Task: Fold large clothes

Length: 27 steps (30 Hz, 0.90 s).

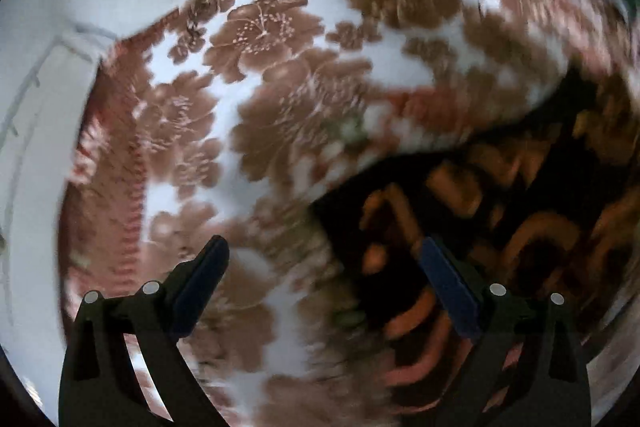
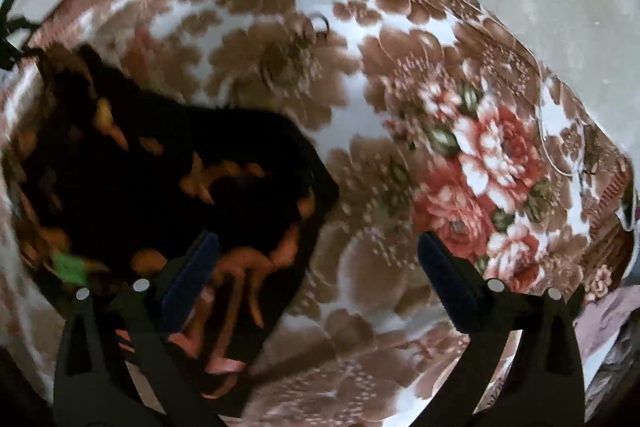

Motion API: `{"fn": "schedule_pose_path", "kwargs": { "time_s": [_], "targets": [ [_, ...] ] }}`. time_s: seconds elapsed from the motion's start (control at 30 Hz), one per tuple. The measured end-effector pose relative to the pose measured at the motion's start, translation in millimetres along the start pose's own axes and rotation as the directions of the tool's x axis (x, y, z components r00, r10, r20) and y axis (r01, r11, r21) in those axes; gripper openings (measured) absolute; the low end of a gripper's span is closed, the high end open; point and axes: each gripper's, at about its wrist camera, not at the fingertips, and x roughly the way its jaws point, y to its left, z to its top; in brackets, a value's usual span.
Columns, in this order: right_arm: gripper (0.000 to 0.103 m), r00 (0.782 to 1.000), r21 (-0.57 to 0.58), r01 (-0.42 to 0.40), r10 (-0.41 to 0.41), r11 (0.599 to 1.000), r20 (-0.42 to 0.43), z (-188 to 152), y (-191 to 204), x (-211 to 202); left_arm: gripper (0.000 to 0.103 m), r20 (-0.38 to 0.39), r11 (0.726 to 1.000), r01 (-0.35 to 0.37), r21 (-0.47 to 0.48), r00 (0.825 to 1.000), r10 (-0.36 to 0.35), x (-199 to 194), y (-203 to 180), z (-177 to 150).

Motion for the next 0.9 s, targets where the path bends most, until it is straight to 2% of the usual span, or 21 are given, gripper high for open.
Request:
{"fn": "schedule_pose_path", "kwargs": {
  "time_s": [0.07,0.2,0.27,0.37,0.47,0.5,0.6,0.67,0.77,0.9],
  "targets": [
    [0.098,1.000,-0.013,0.011,-0.011,1.000,-0.025,-22.4,0.0,17.1,0.095,0.002,0.996,-0.061,0.069,0.998,0.061,4.0,1.9,-16.6],
    [0.098,0.997,-0.091,0.041,-0.046,0.995,-0.058,-39.4,9.2,47.7,0.095,0.025,0.987,-0.071,0.141,0.997,0.068,12.7,3.7,-24.0],
    [0.098,0.997,-0.122,0.025,-0.033,0.992,-0.066,-35.8,16.3,59.4,0.095,0.051,0.984,-0.068,0.167,0.997,0.060,14.8,-4.3,-16.8],
    [0.098,1.000,-0.160,0.008,-0.011,0.987,-0.019,-18.7,31.9,56.5,0.095,0.085,0.971,-0.058,0.232,0.996,0.040,20.5,-20.9,0.5],
    [0.098,1.000,-0.213,0.012,-0.013,0.977,-0.005,-2.2,41.9,53.7,0.095,0.084,0.956,-0.032,0.291,0.996,0.007,27.0,-34.2,16.5],
    [0.098,1.000,-0.222,0.005,-0.006,0.975,-0.005,0.8,42.8,53.0,0.095,0.086,0.957,-0.009,0.289,0.996,-0.017,26.7,-34.9,22.9],
    [0.098,0.999,-0.229,-0.038,0.036,0.973,-0.013,10.0,37.8,46.8,0.095,0.100,0.973,0.124,0.194,0.984,-0.145,21.8,-22.2,49.8],
    [0.098,0.996,-0.216,-0.090,0.084,0.972,-0.037,12.9,28.7,45.3,0.095,0.089,0.975,0.151,0.162,0.982,-0.167,27.4,-20.0,58.0],
    [0.098,0.989,-0.188,-0.141,0.132,0.972,-0.061,9.7,17.0,48.5,0.095,0.053,0.971,0.161,0.175,0.984,-0.173,42.6,-26.1,58.9],
    [0.098,0.977,-0.072,-0.212,0.210,0.975,-0.029,10.3,-5.3,53.7,0.094,0.042,0.963,0.239,0.126,0.968,-0.246,50.6,-26.6,58.0]
  ]
}}
